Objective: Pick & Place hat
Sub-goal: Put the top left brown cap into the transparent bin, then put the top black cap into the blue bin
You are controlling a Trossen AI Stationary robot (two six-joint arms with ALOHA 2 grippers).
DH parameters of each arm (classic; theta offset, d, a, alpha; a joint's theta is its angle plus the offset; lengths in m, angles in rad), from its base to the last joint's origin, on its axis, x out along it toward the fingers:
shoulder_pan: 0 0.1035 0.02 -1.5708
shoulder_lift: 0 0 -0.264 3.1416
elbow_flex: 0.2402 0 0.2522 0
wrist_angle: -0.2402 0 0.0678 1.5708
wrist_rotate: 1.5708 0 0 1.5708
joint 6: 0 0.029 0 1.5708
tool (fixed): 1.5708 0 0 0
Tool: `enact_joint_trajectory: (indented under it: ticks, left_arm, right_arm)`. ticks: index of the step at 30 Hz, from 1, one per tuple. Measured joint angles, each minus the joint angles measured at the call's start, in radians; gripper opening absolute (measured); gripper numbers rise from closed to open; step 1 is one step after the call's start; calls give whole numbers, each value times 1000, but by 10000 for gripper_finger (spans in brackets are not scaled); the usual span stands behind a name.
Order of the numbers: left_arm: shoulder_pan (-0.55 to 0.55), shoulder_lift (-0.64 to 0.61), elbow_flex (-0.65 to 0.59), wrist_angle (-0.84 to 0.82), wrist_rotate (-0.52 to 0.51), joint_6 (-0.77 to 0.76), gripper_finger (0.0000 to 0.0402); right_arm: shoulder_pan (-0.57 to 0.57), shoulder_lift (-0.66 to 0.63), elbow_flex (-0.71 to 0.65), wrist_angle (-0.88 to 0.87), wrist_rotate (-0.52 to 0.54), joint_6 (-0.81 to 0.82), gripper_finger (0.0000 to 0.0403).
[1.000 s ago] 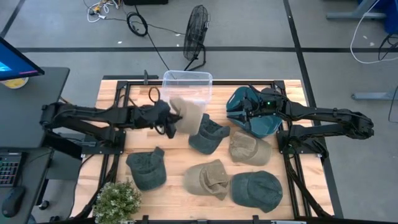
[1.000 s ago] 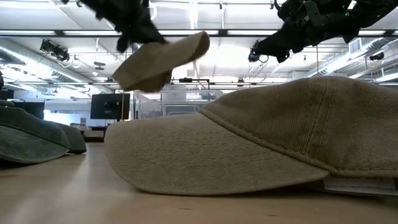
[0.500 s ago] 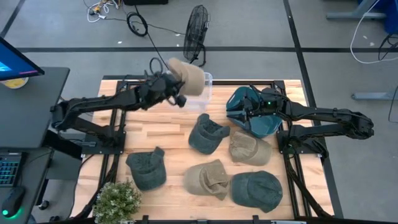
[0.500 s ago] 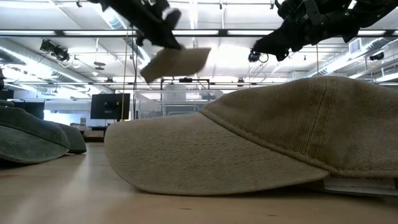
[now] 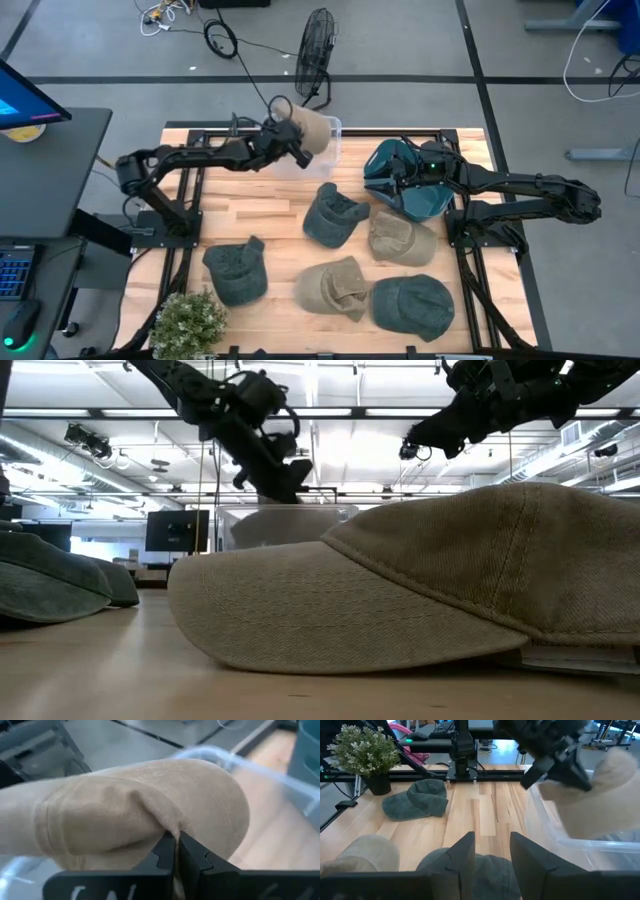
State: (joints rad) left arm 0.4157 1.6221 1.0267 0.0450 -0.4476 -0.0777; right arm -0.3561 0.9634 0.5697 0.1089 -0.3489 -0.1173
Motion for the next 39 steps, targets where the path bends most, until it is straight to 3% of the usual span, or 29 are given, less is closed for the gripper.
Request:
enact_joint_trajectory:
  ticks: [7, 22, 30, 39]
  left_arm:
    - [7, 18, 0, -89, 100, -118, 27]
    - [-1, 8, 15, -98, 105, -110, 144]
    - [-51, -12, 117, -143, 105, -68, 148]
    - [-141, -48, 305, -429, 105, -34, 136]
  right_arm:
    - [0, 0, 0, -74, 0, 0, 129]
    - [0, 0, 0, -122, 0, -15, 129]
    - [0, 0, 0, -121, 0, -33, 129]
    - [9, 0, 0, -120, 0, -32, 129]
